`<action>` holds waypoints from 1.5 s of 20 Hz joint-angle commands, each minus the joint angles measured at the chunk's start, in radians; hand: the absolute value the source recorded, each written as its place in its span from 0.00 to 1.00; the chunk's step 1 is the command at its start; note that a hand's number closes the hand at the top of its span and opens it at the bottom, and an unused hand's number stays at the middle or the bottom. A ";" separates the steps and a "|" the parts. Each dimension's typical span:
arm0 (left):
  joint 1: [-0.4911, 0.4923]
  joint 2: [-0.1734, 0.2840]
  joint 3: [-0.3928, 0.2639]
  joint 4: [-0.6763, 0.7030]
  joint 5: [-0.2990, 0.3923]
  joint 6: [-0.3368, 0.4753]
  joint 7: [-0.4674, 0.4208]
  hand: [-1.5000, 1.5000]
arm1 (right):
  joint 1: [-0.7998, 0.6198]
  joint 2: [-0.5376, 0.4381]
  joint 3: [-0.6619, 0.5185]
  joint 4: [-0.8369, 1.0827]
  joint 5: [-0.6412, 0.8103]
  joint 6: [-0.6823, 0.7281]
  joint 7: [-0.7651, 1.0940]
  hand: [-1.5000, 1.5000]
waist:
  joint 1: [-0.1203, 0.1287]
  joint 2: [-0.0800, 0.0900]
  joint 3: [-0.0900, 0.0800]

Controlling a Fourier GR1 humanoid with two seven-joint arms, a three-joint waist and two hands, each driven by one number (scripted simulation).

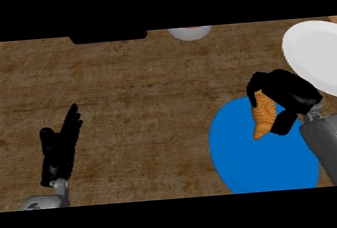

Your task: Pick the croissant from the plate and place it in the plate

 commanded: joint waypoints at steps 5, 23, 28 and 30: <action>0.006 0.008 0.007 -0.015 0.006 -0.014 0.010 0.50 | -0.151 -0.009 -0.359 0.132 -0.120 -0.156 0.181 1.00 | 0.019 -0.005 -0.002; 0.013 -0.029 -0.026 -0.065 -0.047 -0.015 0.032 0.50 | -0.389 -0.201 -0.594 0.632 -0.098 -0.508 0.188 1.00 | 0.045 0.003 -0.001; -0.022 -0.045 -0.018 0.003 -0.048 -0.027 0.021 0.50 | -0.445 -0.283 -0.602 0.845 -0.091 -0.524 0.095 1.00 | 0.043 0.005 -0.001; -0.036 -0.042 -0.015 0.029 -0.051 -0.036 -0.016 0.50 | -0.444 -0.293 -0.609 0.925 -0.071 -0.590 0.062 1.00 | 0.057 0.014 0.000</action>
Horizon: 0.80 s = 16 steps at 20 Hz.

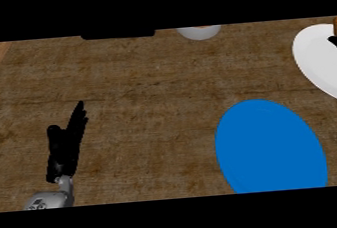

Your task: Pick the croissant from the plate and place it in the plate

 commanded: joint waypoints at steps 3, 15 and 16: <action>0.012 -0.032 -0.028 -0.012 -0.014 0.006 0.002 0.50 | -0.049 -0.081 -0.001 0.228 0.036 0.007 -0.038 1.00 | 0.021 0.006 0.002; -0.033 -0.033 -0.013 0.028 -0.015 -0.004 -0.018 0.50 | -0.030 -0.154 0.033 0.412 0.063 0.283 -0.137 0.00 | 0.035 0.019 0.005; -0.003 -0.029 -0.011 0.022 -0.016 -0.004 -0.028 0.50 | -0.033 -0.143 0.036 0.404 0.063 0.285 -0.169 0.00 | 0.032 0.014 0.004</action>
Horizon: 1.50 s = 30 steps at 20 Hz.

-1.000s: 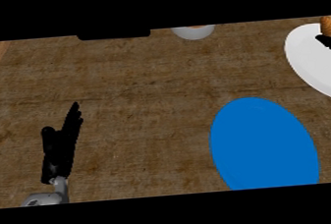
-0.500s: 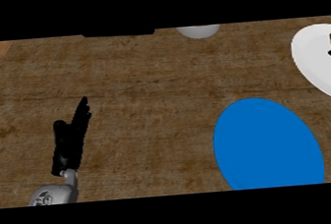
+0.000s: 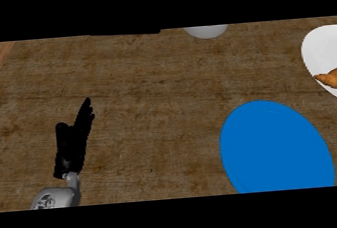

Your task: Pick the croissant from the plate and place it in the plate

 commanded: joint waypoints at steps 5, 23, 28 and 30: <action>0.015 0.022 0.023 -0.008 0.007 -0.012 -0.008 0.50 | 0.017 -0.019 -0.084 0.014 -0.097 0.086 -0.252 0.00 | -0.009 -0.003 0.002; 0.003 0.015 0.022 -0.035 0.005 -0.015 0.027 0.50 | 0.090 -0.082 -0.396 0.045 -0.434 0.376 -0.386 0.00 | -0.003 0.002 0.003; 0.003 0.020 0.030 -0.016 0.013 -0.030 0.023 0.50 | 0.120 -0.059 -0.392 0.026 -0.441 0.395 -0.434 0.00 | -0.007 0.001 0.002; -0.002 0.031 0.042 -0.010 0.022 -0.046 0.017 0.50 | 0.097 -0.065 -0.380 0.008 -0.438 0.394 -0.408 0.00 | -0.014 -0.005 0.000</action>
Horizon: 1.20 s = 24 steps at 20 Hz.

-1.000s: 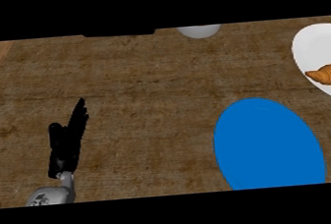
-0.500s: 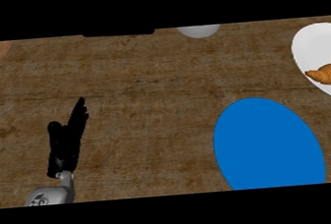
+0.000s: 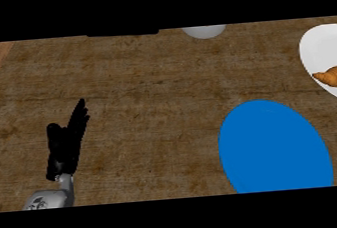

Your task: Pick the croissant from the plate and place it in the plate

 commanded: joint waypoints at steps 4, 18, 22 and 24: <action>-0.012 -0.016 -0.023 -0.015 -0.024 0.014 0.038 0.50 | 0.010 0.023 0.013 -0.018 0.002 -0.033 -0.008 0.00 | 0.007 0.000 0.000; 0.017 -0.017 -0.018 -0.024 -0.022 0.004 0.019 0.50 | 0.074 0.003 0.030 -0.021 0.024 -0.169 0.014 0.00 | 0.014 0.002 0.001; 0.003 -0.035 -0.017 -0.020 -0.029 0.023 0.013 0.50 | 0.124 0.021 0.028 -0.013 0.022 -0.177 -0.035 0.00 | 0.009 0.003 0.003; -0.033 -0.027 -0.011 -0.004 -0.032 0.018 0.031 0.50 | 0.126 0.007 0.025 -0.009 0.018 -0.160 -0.031 0.00 | 0.001 0.004 0.002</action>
